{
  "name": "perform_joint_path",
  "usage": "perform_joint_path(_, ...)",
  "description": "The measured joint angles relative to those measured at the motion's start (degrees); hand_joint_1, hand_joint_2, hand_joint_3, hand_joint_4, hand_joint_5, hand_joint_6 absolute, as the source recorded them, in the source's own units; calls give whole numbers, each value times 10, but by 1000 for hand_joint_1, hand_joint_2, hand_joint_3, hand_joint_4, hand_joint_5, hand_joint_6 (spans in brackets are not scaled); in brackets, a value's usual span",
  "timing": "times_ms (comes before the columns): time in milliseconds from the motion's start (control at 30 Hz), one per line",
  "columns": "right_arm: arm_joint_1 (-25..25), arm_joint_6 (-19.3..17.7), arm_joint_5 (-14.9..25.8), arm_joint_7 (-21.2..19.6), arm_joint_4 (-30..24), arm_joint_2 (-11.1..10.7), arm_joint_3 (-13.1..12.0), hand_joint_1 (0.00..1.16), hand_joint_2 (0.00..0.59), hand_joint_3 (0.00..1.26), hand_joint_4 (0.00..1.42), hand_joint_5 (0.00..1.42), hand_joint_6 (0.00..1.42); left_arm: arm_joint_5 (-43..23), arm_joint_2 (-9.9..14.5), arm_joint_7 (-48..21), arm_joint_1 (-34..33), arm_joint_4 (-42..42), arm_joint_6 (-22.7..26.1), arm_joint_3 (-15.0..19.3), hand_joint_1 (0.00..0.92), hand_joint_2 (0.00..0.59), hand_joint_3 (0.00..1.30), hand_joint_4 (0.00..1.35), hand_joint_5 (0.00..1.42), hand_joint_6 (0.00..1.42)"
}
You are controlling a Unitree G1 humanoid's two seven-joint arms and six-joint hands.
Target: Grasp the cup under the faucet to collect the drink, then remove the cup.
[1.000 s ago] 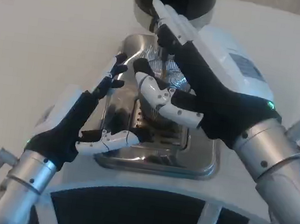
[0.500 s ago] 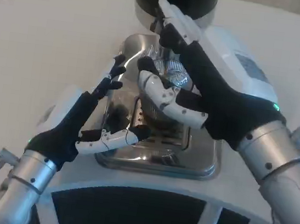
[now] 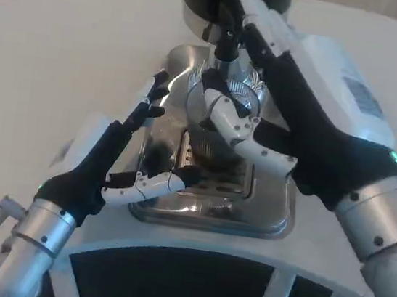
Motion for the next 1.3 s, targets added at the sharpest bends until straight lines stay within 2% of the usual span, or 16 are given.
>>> perform_joint_path(167, 8, -2, -7, -7, -13, 3, -19, 334, 576, 0, 0, 0, 0, 0, 0, 0, 6, -2, 0, -7, 340, 42, 0, 0, 160, 165)
perform_joint_path(333, 17, -1, -28, 2, -50, -11, -51, 337, 577, 0, 0, 0, 0, -2, 1, -1, 8, -10, 0, -9, 335, 44, 0, 0, 160, 165)
perform_joint_path(500, 56, 11, -58, 40, -78, -30, -72, 339, 577, 0, 0, 0, 0, -3, 2, -6, 9, -14, 0, -9, 331, 45, 0, 0, 156, 164)
perform_joint_path(567, 88, 17, -69, 64, -99, -40, -87, 340, 577, 0, 0, 0, 0, -5, 3, -8, 9, -16, 0, -9, 330, 45, 0, 0, 154, 164)
perform_joint_path(700, 130, 28, -87, 98, -128, -49, -112, 341, 577, 0, 0, 0, 0, -10, 4, -8, 9, -17, 0, -9, 347, 43, 0, 0, 158, 161)
perform_joint_path(833, 152, 31, -101, 121, -149, -50, -121, 342, 577, 0, 0, 0, 0, -17, 3, -9, 9, -17, 0, -9, 366, 43, 0, 0, 160, 169)
perform_joint_path(967, 180, 34, -114, 147, -171, -47, -127, 343, 577, 0, 0, 0, 0, -29, 1, -12, 6, -14, 0, -9, 372, 43, 0, 0, 160, 173)
perform_joint_path(1133, 224, 33, -131, 172, -184, -31, -130, 344, 580, 0, 0, 0, 0, -45, -5, -21, -9, 10, -4, -10, 388, 43, 0, 0, 160, 187)
perform_joint_path(1300, 248, 13, -155, 193, -184, 10, -134, 345, 578, 0, 0, 0, 0, -46, -12, -24, -30, 45, -13, -14, 409, 47, 0, 0, 180, 212)
